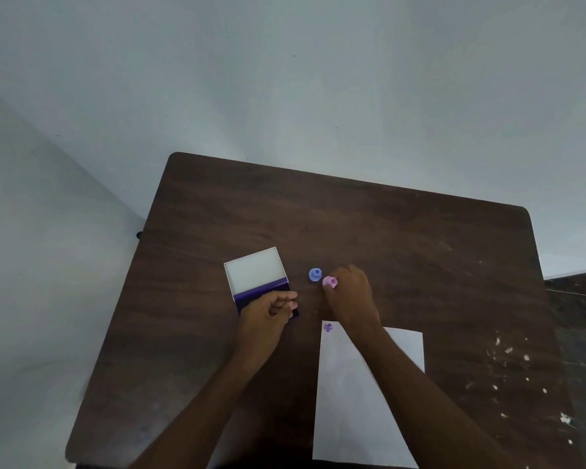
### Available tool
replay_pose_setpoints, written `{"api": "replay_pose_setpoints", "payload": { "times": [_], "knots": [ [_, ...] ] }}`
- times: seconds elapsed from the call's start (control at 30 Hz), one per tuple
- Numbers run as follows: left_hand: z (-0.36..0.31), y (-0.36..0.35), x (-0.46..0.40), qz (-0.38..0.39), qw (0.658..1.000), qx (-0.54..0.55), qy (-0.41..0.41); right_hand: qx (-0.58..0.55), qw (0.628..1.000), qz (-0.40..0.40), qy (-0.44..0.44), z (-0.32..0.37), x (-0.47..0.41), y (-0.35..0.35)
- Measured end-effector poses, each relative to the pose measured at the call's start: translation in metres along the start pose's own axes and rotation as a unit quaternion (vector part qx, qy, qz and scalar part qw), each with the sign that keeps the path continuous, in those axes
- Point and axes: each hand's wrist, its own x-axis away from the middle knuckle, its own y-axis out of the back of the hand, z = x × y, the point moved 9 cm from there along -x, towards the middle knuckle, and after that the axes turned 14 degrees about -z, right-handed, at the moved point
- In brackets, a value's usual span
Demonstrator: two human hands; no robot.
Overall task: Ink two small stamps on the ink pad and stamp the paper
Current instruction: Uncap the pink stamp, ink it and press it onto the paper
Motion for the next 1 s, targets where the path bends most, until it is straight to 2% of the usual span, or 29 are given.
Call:
{"api": "replay_pose_setpoints", "payload": {
  "times": [0.07,0.1,0.2,0.27,0.4,0.53,0.67,0.83,1.0],
  "knots": [
    [-0.004,0.005,0.003,-0.023,1.0,0.019,-0.005,-0.042,0.999,0.002,-0.009,0.001,0.01,0.009],
    [-0.006,0.008,0.005,-0.041,0.999,0.026,-0.006,-0.101,0.995,0.001,-0.025,0.001,0.017,0.013],
    [-0.013,0.014,0.01,-0.054,0.997,0.041,-0.021,-0.328,0.941,0.039,-0.069,0.011,0.044,0.019],
    [-0.019,0.014,0.015,-0.024,0.994,0.104,-0.012,-0.392,0.915,0.069,-0.062,0.023,0.059,0.019],
    [-0.017,0.023,0.019,-0.006,0.983,0.181,0.031,-0.428,0.899,0.083,-0.044,0.037,0.074,0.023],
    [-0.014,0.041,0.019,-0.009,0.989,0.146,-0.023,-0.447,0.887,0.114,-0.029,0.051,0.083,0.023],
    [-0.013,0.058,0.021,-0.021,0.982,0.178,-0.053,-0.443,0.887,0.132,-0.02,0.058,0.087,0.018],
    [-0.014,0.065,0.025,0.003,0.975,0.22,-0.042,-0.461,0.876,0.142,0.002,0.069,0.093,0.019],
    [-0.011,0.069,0.022,-0.006,0.974,0.224,-0.041,-0.468,0.872,0.142,-0.009,0.074,0.094,0.018]
  ]
}}
